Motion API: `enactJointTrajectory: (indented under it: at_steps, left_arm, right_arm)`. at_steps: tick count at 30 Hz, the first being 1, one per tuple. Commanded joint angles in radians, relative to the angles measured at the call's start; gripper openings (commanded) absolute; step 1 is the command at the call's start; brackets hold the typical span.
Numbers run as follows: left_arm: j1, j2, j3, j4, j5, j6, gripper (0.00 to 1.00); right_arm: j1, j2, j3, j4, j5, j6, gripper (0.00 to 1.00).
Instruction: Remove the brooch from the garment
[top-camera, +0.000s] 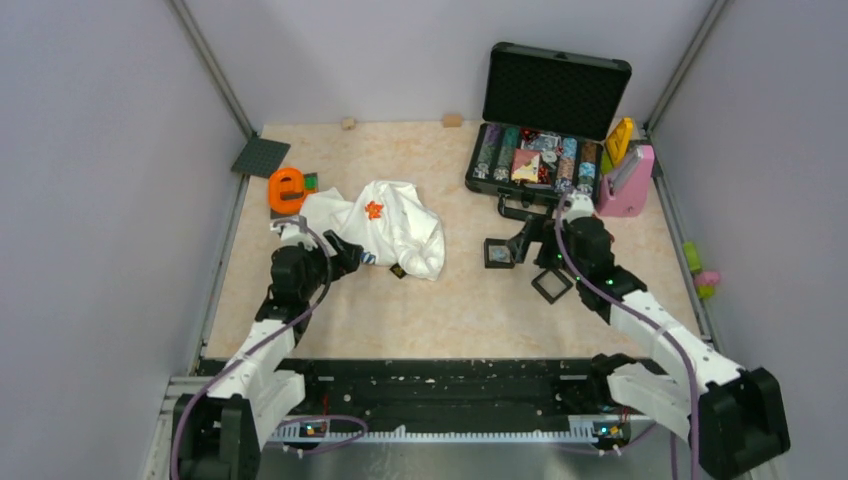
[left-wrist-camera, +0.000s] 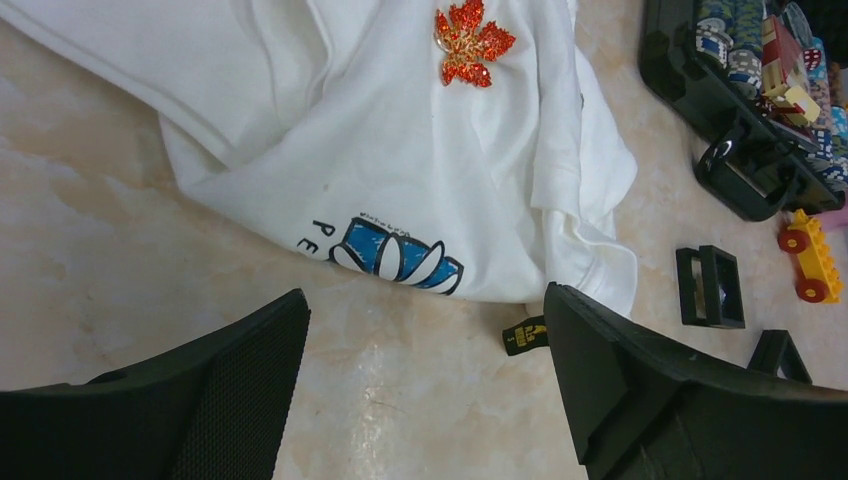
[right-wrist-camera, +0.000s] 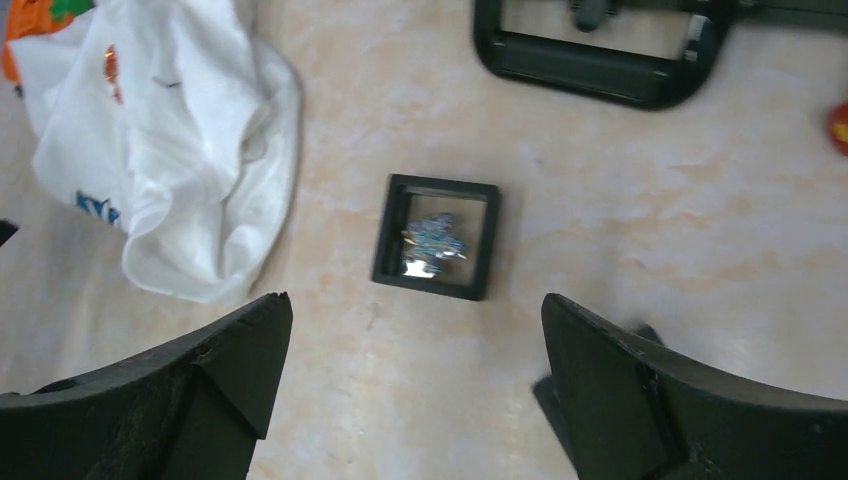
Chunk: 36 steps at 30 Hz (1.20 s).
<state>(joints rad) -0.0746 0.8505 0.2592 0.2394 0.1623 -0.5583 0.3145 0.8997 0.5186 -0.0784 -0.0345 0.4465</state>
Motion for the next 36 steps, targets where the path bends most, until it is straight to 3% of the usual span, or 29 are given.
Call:
enactJointTrajectory:
  at_steps: [1, 5, 9, 16, 26, 28, 31, 33, 35, 36]
  left_arm:
    - [0.003, 0.078, 0.112, 0.056, -0.006, 0.013, 0.9]
    - [0.005, 0.125, 0.155, 0.03, -0.103, 0.026, 0.9]
    - [0.032, 0.167, 0.19, 0.026, -0.102, 0.003, 0.91]
    - [0.049, 0.259, 0.263, -0.002, -0.153, 0.022, 0.9]
    - [0.067, 0.474, 0.342, 0.002, -0.035, 0.034, 0.82]
    - [0.068, 0.514, 0.369, -0.01, -0.003, 0.052, 0.71]
    - [0.068, 0.572, 0.444, -0.092, 0.025, 0.079, 0.67]
    - [0.068, 0.611, 0.475, -0.138, 0.038, 0.084, 0.67]
    - [0.068, 0.636, 0.488, -0.149, 0.062, 0.101, 0.58]
    - [0.068, 0.644, 0.492, -0.156, 0.075, 0.101, 0.53]
  right_arm:
    - [0.149, 0.144, 0.118, 0.175, 0.027, 0.01, 0.99]
    - [0.292, 0.326, 0.225, 0.232, 0.043, 0.027, 0.98]
    - [0.404, 0.532, 0.362, 0.272, 0.081, 0.009, 0.98]
    - [0.453, 0.8, 0.567, 0.291, 0.026, -0.002, 0.94]
    - [0.491, 1.017, 0.721, 0.231, -0.008, -0.057, 0.9]
    - [0.492, 1.033, 0.725, 0.214, 0.002, -0.051, 0.8]
    - [0.491, 1.025, 0.687, 0.238, 0.022, -0.037, 0.57]
    - [0.491, 0.997, 0.634, 0.262, 0.03, -0.031, 0.26]
    - [0.492, 0.959, 0.585, 0.269, 0.062, -0.029, 0.0]
    - [0.492, 0.937, 0.557, 0.272, 0.073, -0.029, 0.0]
